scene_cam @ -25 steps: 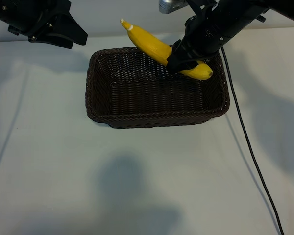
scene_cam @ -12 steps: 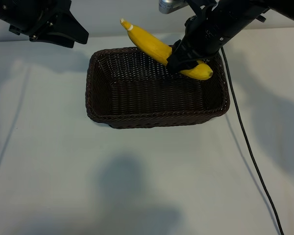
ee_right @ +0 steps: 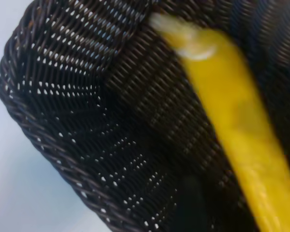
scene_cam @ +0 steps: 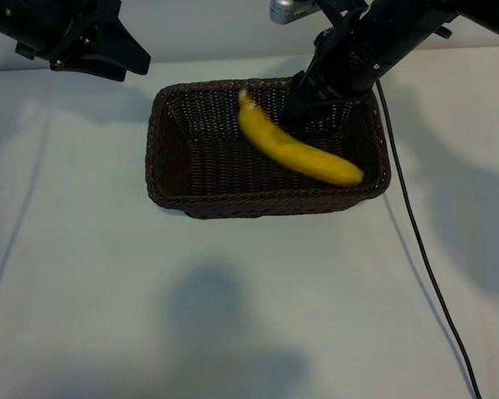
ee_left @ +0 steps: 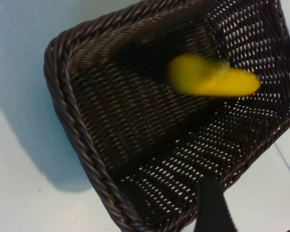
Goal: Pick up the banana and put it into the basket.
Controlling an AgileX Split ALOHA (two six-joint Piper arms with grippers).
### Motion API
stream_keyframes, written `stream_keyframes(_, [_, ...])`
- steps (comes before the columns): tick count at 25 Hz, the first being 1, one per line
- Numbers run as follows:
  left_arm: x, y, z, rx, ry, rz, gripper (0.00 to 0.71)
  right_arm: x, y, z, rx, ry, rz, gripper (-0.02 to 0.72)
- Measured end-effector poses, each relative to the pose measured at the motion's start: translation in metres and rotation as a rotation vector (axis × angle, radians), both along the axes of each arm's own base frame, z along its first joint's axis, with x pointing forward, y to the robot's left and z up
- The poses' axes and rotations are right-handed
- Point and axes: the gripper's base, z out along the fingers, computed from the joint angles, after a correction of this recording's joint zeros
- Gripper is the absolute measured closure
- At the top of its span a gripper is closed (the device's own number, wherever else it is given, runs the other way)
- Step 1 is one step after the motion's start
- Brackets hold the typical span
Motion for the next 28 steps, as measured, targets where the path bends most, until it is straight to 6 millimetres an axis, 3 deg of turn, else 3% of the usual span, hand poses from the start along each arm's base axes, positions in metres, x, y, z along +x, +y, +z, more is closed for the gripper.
stream_keyframes(15, [0.000, 0.000, 0.000, -0.003, 0.001, 0.001, 0.257, -0.004, -0.001, 0.005, -0.006, 0.007, 0.028, 0.177])
stream_keyframes(23, [0.000, 0.000, 0.000, -0.003, 0.001, 0.001, 0.257, -0.030, -0.013, 0.073, 0.038, -0.154, 0.053, 0.177])
stream_keyframes(28, [0.000, 0.000, 0.000, -0.003, 0.001, 0.001, 0.257, -0.045, -0.025, 0.096, -0.018, -0.218, 0.092, 0.178])
